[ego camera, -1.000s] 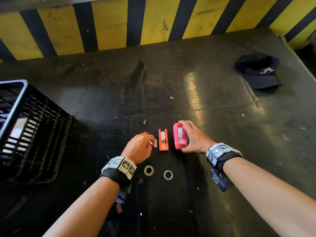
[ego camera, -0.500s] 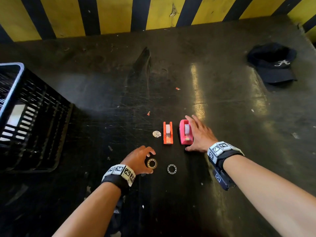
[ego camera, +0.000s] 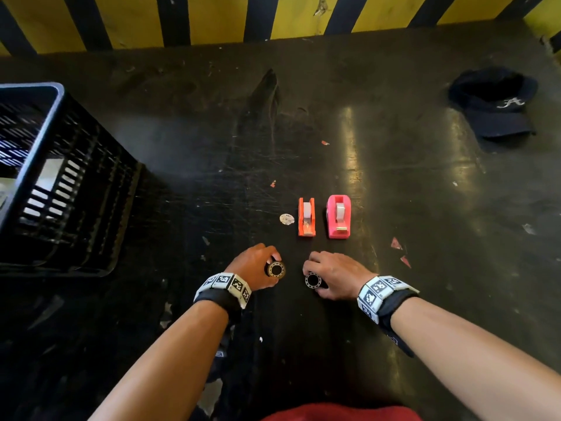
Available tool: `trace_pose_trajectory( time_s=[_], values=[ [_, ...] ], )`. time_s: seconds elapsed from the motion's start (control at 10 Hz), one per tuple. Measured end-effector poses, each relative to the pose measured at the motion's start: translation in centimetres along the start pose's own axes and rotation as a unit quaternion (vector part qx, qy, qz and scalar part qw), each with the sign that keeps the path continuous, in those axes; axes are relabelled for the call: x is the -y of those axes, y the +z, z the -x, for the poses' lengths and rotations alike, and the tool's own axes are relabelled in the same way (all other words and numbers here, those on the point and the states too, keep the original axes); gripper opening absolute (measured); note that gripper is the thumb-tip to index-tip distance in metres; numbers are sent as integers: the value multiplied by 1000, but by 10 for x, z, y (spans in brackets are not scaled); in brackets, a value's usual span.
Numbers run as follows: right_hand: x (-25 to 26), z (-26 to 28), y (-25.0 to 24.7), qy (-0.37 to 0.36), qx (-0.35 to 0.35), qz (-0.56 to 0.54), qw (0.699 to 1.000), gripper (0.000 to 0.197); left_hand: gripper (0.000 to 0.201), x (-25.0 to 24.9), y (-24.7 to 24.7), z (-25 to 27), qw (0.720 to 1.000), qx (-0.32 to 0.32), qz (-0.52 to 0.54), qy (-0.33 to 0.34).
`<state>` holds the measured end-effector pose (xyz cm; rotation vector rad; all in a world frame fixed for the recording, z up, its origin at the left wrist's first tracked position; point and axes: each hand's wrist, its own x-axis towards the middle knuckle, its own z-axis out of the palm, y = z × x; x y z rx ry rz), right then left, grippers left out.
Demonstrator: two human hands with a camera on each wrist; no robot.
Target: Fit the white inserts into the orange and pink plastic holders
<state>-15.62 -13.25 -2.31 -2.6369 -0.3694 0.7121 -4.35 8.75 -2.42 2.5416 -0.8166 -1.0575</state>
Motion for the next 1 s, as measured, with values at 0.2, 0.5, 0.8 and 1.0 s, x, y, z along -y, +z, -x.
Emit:
trace_pose_trajectory(
  time_s=[0.2,0.5,0.8,1.0],
  values=[
    [13,-36,-39,-27,-123,12,992,35,52,14,-36,-6,996,-85,24,-21],
    [16,-117,-85,68,-106,122,984,38,47,38,-67,-44,990,-125,11,-68],
    [12,-134,-78,90,-84,157,980,40,49,41,-61,-65,986,-146,-1,-82],
    [17,-128,-86,76,-105,139,982,44,57,39,-62,-61,984,-156,7,-84]
  ],
)
